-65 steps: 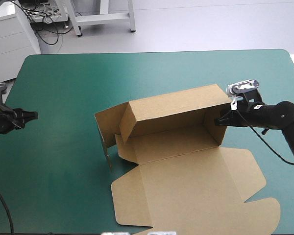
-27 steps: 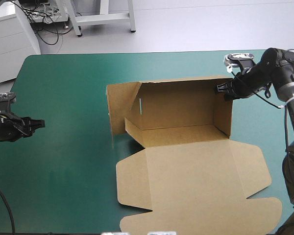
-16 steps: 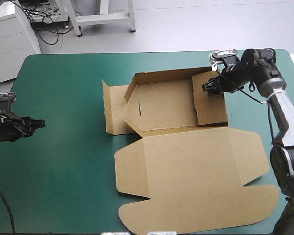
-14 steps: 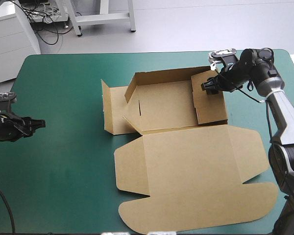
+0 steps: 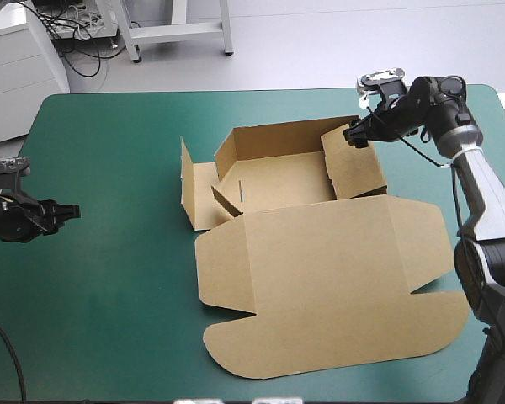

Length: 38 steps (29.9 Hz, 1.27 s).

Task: Fold the box

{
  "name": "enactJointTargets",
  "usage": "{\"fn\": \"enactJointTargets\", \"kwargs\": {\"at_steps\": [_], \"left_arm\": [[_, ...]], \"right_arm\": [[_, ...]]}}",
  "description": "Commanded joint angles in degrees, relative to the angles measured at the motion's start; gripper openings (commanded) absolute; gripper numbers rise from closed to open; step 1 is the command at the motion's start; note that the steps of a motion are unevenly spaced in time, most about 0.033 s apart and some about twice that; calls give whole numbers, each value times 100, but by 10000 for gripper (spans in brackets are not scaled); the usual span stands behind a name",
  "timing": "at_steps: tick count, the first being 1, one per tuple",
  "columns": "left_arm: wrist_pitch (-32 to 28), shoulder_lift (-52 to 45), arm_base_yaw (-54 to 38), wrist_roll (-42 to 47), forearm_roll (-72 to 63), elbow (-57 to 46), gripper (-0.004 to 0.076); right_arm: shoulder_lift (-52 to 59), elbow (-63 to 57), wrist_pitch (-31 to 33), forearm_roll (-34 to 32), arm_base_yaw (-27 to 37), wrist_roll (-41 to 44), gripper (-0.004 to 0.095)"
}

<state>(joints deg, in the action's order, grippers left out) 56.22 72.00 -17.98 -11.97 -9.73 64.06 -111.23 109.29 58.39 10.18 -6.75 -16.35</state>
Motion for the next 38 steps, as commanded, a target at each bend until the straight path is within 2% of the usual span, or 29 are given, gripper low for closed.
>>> {"fn": "enactJointTargets", "kwargs": {"at_steps": [1,7,16,22,28,33,38], "left_arm": [[-238,-138,-12,-30,-170,132,352],[-248,-138,-12,-30,-192,132,352],[-304,-138,-12,-281,-609,119,352],[-325,-138,-12,-322,-648,119,352],[-411,-138,-12,-364,-806,119,352],[-421,-138,-12,-364,-806,119,352],[-410,-138,-12,-364,-810,119,352]], "right_arm": [[332,589,336,-3,-4,-47,765],[346,1282,1312,-217,-15,232,765],[1074,677,1312,-640,-262,560,765],[1294,117,1312,-429,-330,811,765],[981,135,1098,-624,-317,641,768],[515,165,574,-611,-317,499,851],[-94,397,597,-523,-317,499,876]]}}
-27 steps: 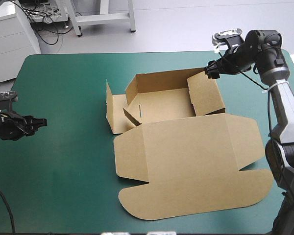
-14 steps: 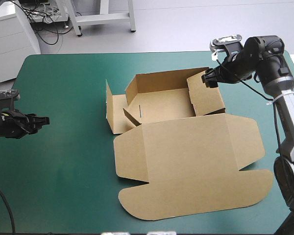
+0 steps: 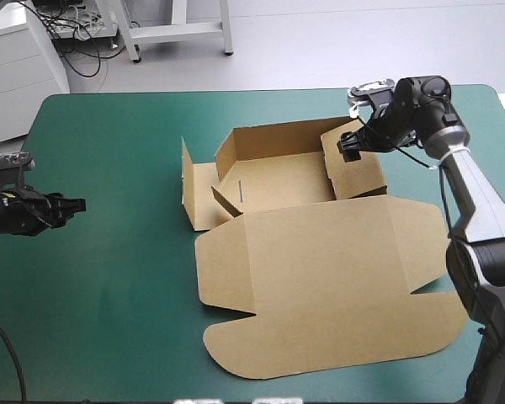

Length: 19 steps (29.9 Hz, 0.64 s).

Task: Fold the box

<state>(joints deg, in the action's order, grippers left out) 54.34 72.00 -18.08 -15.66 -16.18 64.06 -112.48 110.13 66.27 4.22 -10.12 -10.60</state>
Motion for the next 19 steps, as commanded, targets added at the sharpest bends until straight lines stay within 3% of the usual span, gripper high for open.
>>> {"fn": "enactJointTargets", "kwargs": {"at_steps": [1,7,10,14,18,19], "left_arm": [[-222,-138,-1,5,-165,119,352],[-222,-138,-1,-4,-165,119,352],[-222,-138,-1,-4,-154,119,352],[-222,-138,-1,-67,-154,119,352],[-222,-138,-1,-67,-187,119,352],[-222,-138,-1,-67,-214,119,352]], "right_arm": [[-93,385,-176,128,20,-76,875],[-655,760,-152,111,20,314,864],[-778,788,-35,-8,20,427,760],[-804,788,121,-324,20,546,458],[-781,788,297,-683,20,568,-28],[-781,788,327,-723,20,583,-7]]}}
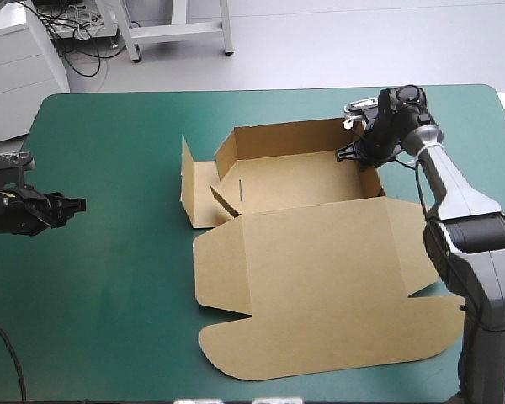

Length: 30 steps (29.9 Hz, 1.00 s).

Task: Fold the box

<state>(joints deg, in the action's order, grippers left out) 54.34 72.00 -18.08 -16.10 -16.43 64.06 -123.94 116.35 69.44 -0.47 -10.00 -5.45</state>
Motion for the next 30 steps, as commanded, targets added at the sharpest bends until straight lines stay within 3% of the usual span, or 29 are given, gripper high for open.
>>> {"fn": "enactJointTargets", "kwargs": {"at_steps": [1,13,25,28,30], "left_arm": [[-222,-138,-1,-37,-222,119,352],[-265,-138,-1,-88,-367,119,351],[-276,-138,-1,-173,-501,119,352],[-266,-138,-1,-173,-501,119,351],[-252,-138,-1,-173,-501,119,351]], "right_arm": [[366,165,39,-294,7,68,-6],[466,165,44,-719,7,219,-6],[644,179,70,-482,7,98,-16],[644,179,96,-394,7,-115,66],[654,179,106,-370,7,-130,228]]}}
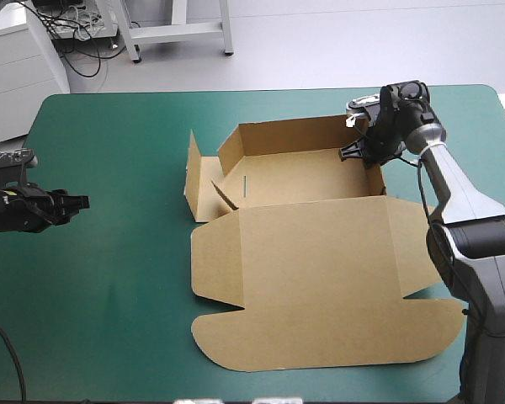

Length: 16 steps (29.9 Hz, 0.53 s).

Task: Fold the box

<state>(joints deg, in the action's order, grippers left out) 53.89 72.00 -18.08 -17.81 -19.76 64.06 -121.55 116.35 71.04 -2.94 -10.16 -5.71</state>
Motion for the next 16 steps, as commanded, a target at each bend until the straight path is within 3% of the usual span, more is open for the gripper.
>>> {"fn": "enactJointTargets", "kwargs": {"at_steps": [1,3,6,16], "left_arm": [[-196,-138,-1,-15,-168,119,351],[-176,-138,-1,-16,-168,119,351],[-176,-138,-1,-16,-168,119,351],[-176,-138,-1,-40,-168,119,351]], "right_arm": [[414,179,-54,-123,24,-104,335],[438,179,-70,-123,24,-36,556],[510,179,-101,-149,24,122,746],[1081,179,44,-133,24,122,759]]}}
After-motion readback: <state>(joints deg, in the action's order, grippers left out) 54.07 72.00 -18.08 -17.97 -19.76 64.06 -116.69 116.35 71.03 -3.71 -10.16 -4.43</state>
